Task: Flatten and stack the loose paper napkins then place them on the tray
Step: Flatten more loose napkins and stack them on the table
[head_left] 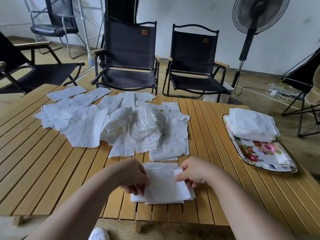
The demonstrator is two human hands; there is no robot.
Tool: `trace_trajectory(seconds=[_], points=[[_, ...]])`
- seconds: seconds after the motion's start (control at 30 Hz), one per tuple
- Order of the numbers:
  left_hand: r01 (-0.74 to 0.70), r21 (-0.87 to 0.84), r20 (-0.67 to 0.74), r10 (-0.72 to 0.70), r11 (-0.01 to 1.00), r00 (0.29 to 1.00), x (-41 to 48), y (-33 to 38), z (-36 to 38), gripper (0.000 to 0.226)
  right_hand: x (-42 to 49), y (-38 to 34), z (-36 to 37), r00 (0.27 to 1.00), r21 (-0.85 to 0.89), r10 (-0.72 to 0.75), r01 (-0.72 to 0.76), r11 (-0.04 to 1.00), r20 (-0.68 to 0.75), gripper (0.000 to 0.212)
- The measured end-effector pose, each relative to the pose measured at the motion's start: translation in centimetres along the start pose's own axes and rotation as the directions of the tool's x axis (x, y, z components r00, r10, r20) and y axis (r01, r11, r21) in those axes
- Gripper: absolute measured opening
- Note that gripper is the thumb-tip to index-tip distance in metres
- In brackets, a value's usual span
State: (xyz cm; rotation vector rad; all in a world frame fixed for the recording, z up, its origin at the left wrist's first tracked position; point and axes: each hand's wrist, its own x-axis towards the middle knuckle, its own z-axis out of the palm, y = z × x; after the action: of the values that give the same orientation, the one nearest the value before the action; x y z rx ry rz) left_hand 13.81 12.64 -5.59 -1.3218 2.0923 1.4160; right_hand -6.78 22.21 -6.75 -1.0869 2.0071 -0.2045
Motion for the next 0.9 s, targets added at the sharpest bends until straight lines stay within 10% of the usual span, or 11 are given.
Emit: trace_trajectory(seconds=[0.17, 0.33, 0.67, 0.9], points=[[0.030, -0.021, -0.022, -0.030, 0.999, 0.999, 0.0, -0.2, -0.8, 0.018, 0.0, 0.0, 0.1, 0.984, 0.072, 0.033, -0.021, 0.997, -0.174, 0.032], [-0.058, -0.012, -0.273, 0.053, 0.998, 0.961, 0.6, -0.9, -1.6, 0.031, 1.6, 1.7, -0.5, 0.718, 0.074, -0.048, 0.138, 0.988, -0.694, 0.002], [-0.124, 0.045, -0.420, 0.131, 0.991, 0.898, 2.7, -1.8, -2.5, 0.024, 6.8, -0.1, -0.1, 0.847, -0.253, -0.210, 0.093, 0.963, -0.488, 0.045], [-0.129, 0.089, -0.433, 0.155, 0.988, 0.888, 3.0, -1.8, -2.9, 0.022, 7.5, 0.4, -0.3, 0.774, -0.182, -0.214, 0.129, 0.975, -0.596, 0.044]])
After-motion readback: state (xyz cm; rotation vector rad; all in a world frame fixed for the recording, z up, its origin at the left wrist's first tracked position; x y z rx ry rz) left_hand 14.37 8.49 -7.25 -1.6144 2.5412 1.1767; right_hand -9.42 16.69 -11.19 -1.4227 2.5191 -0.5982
